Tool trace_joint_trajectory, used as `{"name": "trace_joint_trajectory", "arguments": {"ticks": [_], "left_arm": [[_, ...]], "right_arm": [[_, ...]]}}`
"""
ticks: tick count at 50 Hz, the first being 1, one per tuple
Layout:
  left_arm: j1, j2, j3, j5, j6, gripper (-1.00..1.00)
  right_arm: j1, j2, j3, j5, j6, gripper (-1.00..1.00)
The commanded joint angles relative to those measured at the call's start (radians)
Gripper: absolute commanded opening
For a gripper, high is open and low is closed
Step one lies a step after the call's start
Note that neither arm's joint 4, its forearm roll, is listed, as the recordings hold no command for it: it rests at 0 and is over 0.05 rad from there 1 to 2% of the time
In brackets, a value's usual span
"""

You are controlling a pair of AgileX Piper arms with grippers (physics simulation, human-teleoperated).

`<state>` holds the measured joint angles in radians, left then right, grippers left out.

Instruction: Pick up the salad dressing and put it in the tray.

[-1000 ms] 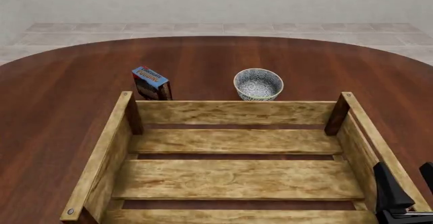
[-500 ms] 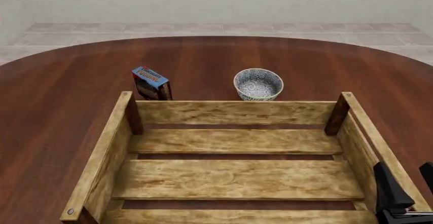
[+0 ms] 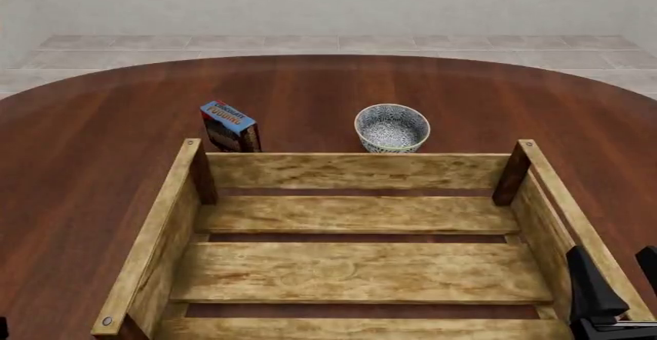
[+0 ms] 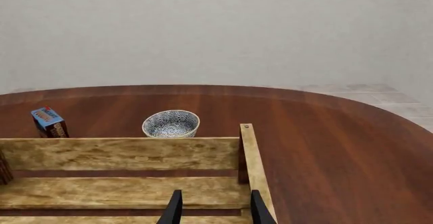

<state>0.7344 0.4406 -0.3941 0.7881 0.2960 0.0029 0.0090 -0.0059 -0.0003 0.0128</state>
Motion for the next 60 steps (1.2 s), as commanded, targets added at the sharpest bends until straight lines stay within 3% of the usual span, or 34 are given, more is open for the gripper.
{"name": "trace_joint_trajectory", "arguments": {"ticks": [1,7,22,33,34,45,60], "left_arm": [[0.019,0.076,0.057,-0.101,0.012,1.00],[0.051,0.132,0.064,-0.171,0.050,1.00],[0.069,0.246,0.143,-0.310,0.048,1.00],[0.118,0.336,0.145,-0.392,0.071,1.00],[0.110,0.332,0.150,-0.384,0.071,-1.00],[0.090,0.275,0.124,-0.322,0.048,-1.00],[0.035,0.120,-0.010,-0.145,0.026,-1.00]], "right_arm": [[0.000,0.000,0.000,0.000,0.000,1.00],[0.000,0.000,0.000,0.000,0.000,1.00],[0.000,0.000,0.000,0.000,0.000,1.00],[0.000,0.000,0.000,0.000,0.000,1.00],[0.000,0.000,0.000,0.000,0.000,1.00],[0.000,0.000,0.000,0.000,0.000,1.00],[0.000,0.000,0.000,0.000,0.000,1.00]]}}
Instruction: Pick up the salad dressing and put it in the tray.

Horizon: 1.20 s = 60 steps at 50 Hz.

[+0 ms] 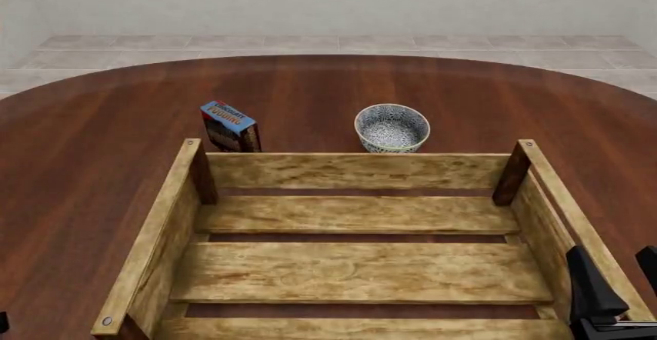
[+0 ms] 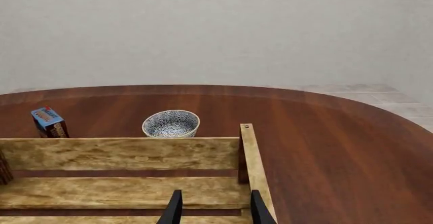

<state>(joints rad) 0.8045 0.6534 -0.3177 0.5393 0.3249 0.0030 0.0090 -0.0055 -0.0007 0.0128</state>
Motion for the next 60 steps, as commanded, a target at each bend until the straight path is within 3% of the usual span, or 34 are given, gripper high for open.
{"name": "trace_joint_trajectory", "arguments": {"ticks": [1,9,36,51,60], "left_arm": [[-0.045,-0.103,-0.106,0.124,-0.010,-1.00],[-0.121,-0.162,-0.219,0.210,-0.038,-1.00],[-0.331,-0.142,-0.501,0.273,-0.116,-1.00],[-0.462,-0.061,-0.675,0.270,-0.110,-1.00],[-0.521,-0.039,-0.732,0.274,-0.092,-1.00]], "right_arm": [[0.000,0.000,0.000,0.000,0.000,1.00],[0.000,0.000,0.000,0.000,0.000,1.00],[0.000,0.000,0.000,0.000,0.000,1.00],[0.000,0.000,0.000,0.000,0.000,1.00],[0.000,0.000,0.000,0.000,0.000,1.00]]}}
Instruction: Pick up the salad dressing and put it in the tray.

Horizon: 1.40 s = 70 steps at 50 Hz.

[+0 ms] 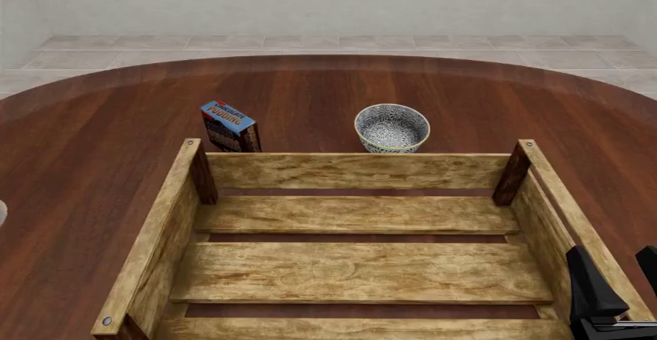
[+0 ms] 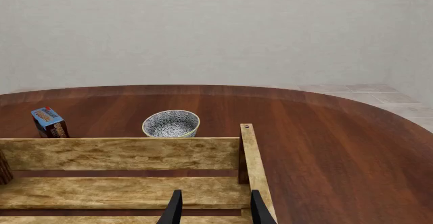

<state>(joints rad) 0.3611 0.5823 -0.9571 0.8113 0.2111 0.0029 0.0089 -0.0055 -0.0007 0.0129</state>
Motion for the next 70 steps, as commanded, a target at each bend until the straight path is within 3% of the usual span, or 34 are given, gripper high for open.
{"name": "trace_joint_trajectory", "arguments": {"ticks": [1,32,48,70], "left_arm": [[-0.093,0.043,-0.092,-0.009,0.018,-1.00],[-0.338,0.196,-0.090,-0.176,0.001,-1.00],[-0.439,0.242,-0.134,-0.198,0.019,-1.00],[-0.649,0.326,-0.167,-0.239,0.029,-1.00]], "right_arm": [[0.000,0.000,0.000,0.000,0.000,1.00],[0.000,0.000,0.000,0.000,0.000,1.00],[0.000,0.000,0.000,0.000,0.000,1.00],[0.000,0.000,0.000,0.000,0.000,1.00]]}}
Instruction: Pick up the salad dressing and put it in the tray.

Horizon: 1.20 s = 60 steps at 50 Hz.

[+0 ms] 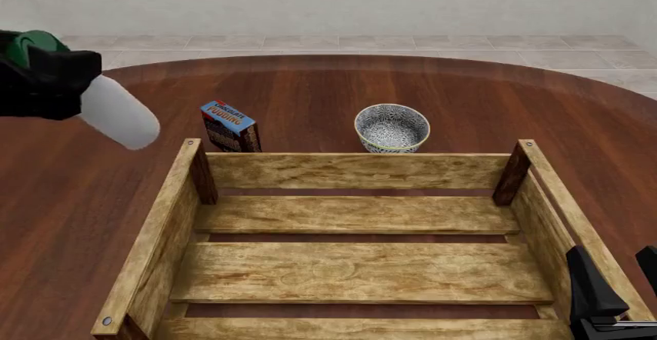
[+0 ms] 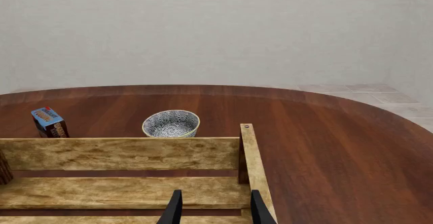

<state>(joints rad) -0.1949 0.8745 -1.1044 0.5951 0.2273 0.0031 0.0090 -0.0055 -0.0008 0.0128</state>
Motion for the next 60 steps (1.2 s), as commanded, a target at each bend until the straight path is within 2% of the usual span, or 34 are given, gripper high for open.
{"name": "trace_joint_trajectory", "arguments": {"ticks": [1,14,21,34,60], "left_arm": [[-0.098,0.038,-0.019,-0.027,0.013,-1.00],[-0.230,0.083,0.022,-0.083,0.004,-1.00],[-0.303,0.103,0.008,-0.099,-0.005,-1.00],[-0.376,0.152,0.051,-0.153,-0.019,-1.00],[-0.507,0.343,0.095,-0.251,-0.086,-1.00]], "right_arm": [[0.000,0.000,0.000,0.000,0.000,1.00],[0.000,0.000,0.000,0.000,0.000,1.00],[0.000,0.000,0.000,0.000,0.000,1.00],[0.000,0.000,0.000,0.000,0.000,1.00],[0.000,0.000,0.000,0.000,0.000,1.00]]}}
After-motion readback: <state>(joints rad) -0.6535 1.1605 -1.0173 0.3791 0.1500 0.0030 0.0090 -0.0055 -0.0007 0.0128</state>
